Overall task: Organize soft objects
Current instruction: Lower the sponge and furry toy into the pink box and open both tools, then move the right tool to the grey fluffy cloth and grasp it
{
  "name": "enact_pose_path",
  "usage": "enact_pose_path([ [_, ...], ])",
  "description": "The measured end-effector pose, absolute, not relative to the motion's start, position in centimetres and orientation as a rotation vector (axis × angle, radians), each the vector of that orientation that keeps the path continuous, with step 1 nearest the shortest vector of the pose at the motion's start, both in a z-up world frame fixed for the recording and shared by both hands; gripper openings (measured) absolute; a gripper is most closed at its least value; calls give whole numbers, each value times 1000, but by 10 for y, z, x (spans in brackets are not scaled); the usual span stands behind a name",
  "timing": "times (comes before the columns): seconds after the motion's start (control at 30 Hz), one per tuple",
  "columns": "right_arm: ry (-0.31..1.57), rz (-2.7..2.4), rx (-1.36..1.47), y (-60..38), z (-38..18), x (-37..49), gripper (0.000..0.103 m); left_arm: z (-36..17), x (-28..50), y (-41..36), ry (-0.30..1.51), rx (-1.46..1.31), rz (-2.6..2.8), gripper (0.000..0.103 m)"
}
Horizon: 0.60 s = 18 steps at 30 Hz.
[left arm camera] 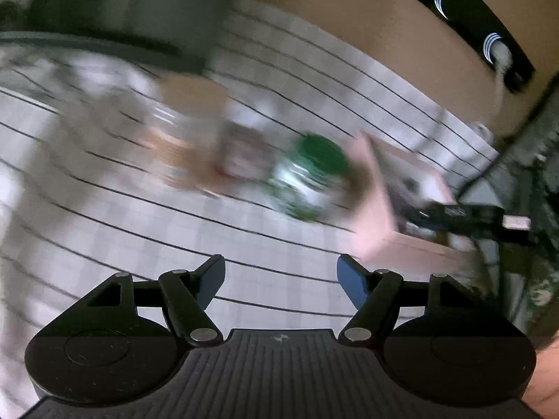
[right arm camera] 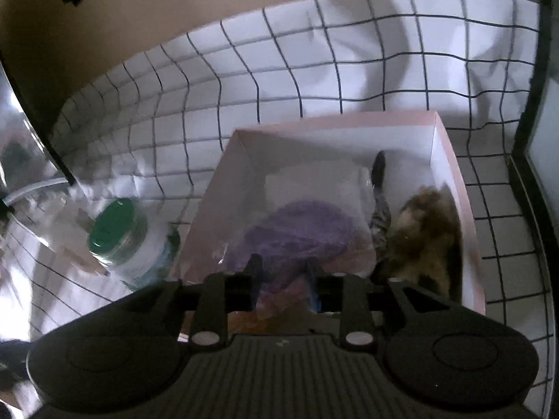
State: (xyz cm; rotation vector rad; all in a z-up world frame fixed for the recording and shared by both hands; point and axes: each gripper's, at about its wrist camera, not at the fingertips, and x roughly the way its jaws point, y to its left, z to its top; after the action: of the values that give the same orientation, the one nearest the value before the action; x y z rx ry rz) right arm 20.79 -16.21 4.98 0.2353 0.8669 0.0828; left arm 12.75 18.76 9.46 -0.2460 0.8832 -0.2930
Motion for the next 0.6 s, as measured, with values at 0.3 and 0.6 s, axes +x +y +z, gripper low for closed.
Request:
enact_pose_path([
  [0.3, 891, -87, 309, -163, 46, 212, 51, 147, 117, 307, 692, -195, -57, 76],
  [0.6, 624, -160, 130, -77, 153, 188, 63, 223, 155, 387, 453, -166, -100, 76],
])
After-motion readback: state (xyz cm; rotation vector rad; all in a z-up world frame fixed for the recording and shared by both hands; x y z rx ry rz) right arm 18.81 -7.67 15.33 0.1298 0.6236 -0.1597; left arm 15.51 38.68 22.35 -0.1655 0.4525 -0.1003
